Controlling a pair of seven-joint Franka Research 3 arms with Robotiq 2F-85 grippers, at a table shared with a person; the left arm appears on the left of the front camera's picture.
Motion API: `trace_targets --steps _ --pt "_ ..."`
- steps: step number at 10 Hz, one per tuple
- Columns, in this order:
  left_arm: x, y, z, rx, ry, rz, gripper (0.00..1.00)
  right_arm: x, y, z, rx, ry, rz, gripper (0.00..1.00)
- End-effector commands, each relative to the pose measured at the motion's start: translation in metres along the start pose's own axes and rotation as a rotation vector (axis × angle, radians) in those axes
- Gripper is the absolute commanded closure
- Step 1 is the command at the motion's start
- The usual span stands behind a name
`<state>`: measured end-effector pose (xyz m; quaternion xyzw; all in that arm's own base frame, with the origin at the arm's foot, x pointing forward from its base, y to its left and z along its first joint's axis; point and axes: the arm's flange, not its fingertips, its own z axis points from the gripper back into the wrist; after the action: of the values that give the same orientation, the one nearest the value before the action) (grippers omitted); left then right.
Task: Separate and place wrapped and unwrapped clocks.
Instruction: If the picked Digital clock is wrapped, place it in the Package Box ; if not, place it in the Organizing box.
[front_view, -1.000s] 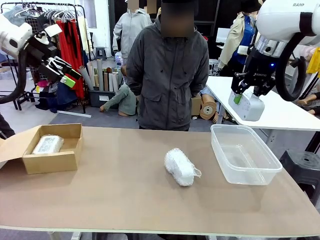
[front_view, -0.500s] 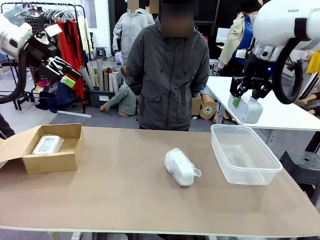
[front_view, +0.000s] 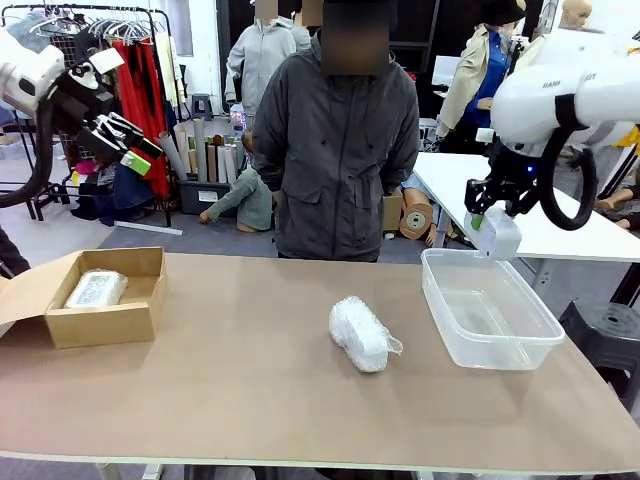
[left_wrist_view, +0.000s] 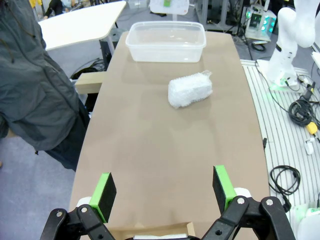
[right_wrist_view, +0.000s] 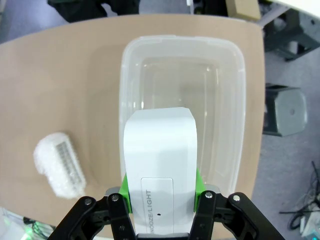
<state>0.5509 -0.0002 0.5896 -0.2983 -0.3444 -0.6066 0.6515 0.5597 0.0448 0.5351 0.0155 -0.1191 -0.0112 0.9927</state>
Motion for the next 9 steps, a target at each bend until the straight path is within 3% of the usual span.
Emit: trace_targets --steps 1,5,9 --pt "-0.001 -0.001 0.001 -0.005 -0.003 -0.007 0.00 0.005 -0.014 -0.015 0.007 -0.023 -0.019 1.00" --pt "-0.001 -0.001 0.001 -0.005 -0.003 -0.007 0.00 -0.018 -0.023 -0.068 -0.013 0.007 0.040 1.00" --pt "-0.001 -0.001 0.001 -0.005 -0.003 -0.007 0.00 -0.032 -0.024 -0.080 0.022 0.032 -0.002 1.00"
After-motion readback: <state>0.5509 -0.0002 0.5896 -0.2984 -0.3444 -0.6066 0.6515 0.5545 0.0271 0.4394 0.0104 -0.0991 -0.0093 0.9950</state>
